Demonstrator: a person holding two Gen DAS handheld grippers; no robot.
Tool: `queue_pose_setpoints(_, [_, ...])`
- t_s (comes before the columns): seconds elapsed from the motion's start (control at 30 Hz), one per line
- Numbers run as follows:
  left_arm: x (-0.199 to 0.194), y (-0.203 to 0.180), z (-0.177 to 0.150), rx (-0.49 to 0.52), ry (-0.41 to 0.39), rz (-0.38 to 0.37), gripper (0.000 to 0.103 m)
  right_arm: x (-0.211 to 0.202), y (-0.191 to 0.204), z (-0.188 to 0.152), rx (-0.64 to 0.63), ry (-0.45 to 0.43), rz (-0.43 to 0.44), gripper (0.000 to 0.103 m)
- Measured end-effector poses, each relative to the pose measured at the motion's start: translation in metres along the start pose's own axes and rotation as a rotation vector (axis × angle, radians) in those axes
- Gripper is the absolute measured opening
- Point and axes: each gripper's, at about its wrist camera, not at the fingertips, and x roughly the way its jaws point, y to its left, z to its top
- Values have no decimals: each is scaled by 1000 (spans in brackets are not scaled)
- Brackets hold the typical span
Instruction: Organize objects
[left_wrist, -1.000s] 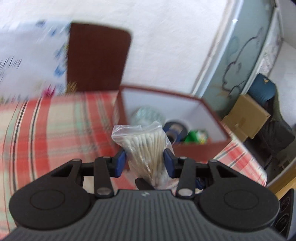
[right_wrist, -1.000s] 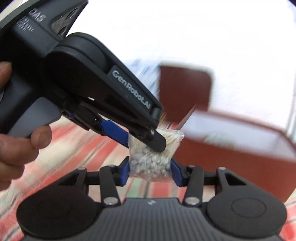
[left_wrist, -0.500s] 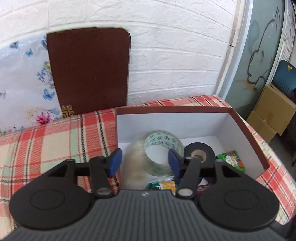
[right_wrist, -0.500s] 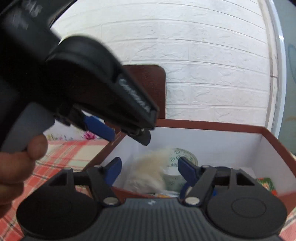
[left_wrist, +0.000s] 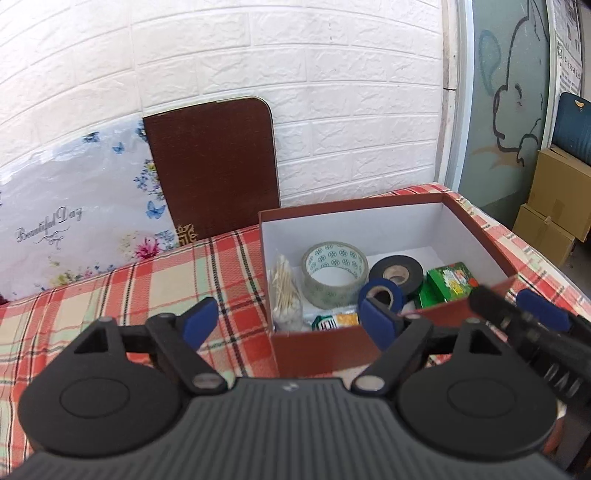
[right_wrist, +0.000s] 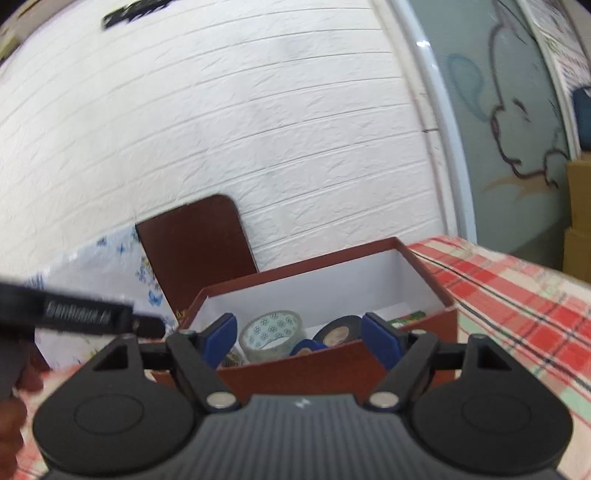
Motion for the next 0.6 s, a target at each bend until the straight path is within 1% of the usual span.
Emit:
queue_pose_setpoints(0.03, [-6,-2,-4,4,-2,4,89,-18,-3,-2,40,3,13,77])
queue_pose_setpoints(0.07, [-12,-4,-9,11,-3,5,90,-26,-7,-2,75,5,28,77])
queue_pose_setpoints(0.17, [-28,-9,-23,29,-6,11,95,-40,-12,2,131,-1,55,79])
queue_pose_setpoints(0.2, [-33,-10,-28,31,-8,13,96,-48,-12,2,137,-9,61,81])
queue_pose_setpoints(0.23, [-38,-11,-32,32,-9,14,97,-55,-10,2,139,-18,66,86])
queue_pose_setpoints(0.27, [-43,-12,-36,32,-10,15,98,-60,-8,0,138,-26,69,88])
queue_pose_setpoints(0.4, [-60,-15,-52,30,-19,38,100,-92,0,-6,132,-45,88,88])
queue_pose_setpoints(0.47, [-71,-17,-61,20,-35,50,103,-105,3,-8,130,-53,93,90])
queue_pose_setpoints(0.6, [-88,-21,-75,18,-38,60,103,-129,4,-15,140,-47,108,93])
